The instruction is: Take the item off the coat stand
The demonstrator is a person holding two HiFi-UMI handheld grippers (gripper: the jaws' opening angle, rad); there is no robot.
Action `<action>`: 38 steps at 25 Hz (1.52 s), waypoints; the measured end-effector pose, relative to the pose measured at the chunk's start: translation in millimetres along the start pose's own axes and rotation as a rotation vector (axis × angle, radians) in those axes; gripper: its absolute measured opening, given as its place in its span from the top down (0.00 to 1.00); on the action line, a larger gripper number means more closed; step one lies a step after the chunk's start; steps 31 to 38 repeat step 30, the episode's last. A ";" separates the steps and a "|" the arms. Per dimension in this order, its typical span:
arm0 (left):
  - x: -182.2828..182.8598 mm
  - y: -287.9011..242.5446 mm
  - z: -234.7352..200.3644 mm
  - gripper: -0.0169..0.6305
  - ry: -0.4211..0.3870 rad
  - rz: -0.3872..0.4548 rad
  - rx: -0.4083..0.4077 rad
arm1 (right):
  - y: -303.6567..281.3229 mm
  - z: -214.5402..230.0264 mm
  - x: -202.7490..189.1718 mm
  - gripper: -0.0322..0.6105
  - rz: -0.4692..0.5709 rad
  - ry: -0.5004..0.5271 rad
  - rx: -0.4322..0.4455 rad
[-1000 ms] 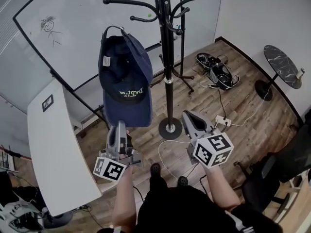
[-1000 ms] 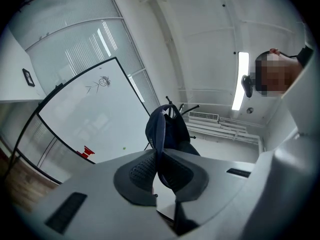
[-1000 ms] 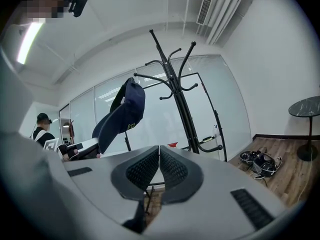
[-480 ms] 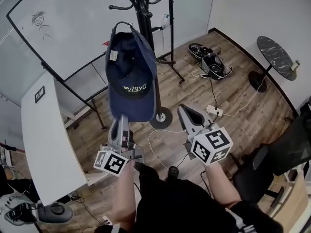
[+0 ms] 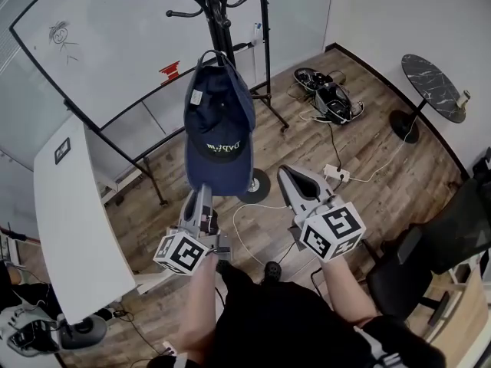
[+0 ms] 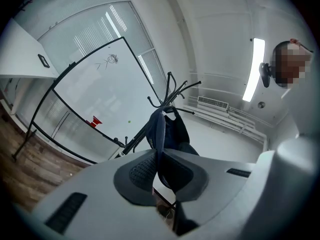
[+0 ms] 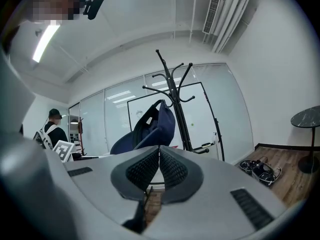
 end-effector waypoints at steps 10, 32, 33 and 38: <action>-17.3 -8.6 0.6 0.92 0.017 -0.061 0.004 | 5.7 -4.7 -6.0 0.90 -0.016 0.035 0.001; -29.0 -17.8 10.9 0.92 0.038 -0.111 -0.042 | 16.9 -2.6 -2.5 0.90 -0.016 0.076 -0.023; -29.0 -17.8 10.9 0.92 0.038 -0.111 -0.042 | 16.9 -2.6 -2.5 0.90 -0.016 0.076 -0.023; -29.0 -17.8 10.9 0.92 0.038 -0.111 -0.042 | 16.9 -2.6 -2.5 0.90 -0.016 0.076 -0.023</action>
Point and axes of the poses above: the fingertips, and each gripper's own axes: y backward along the fingers, z to its right, x out of its top, the point moved 7 cm from there along y, backward along the fingers, and after that the axes turned 1 degree about -z, right-handed, at the moved point
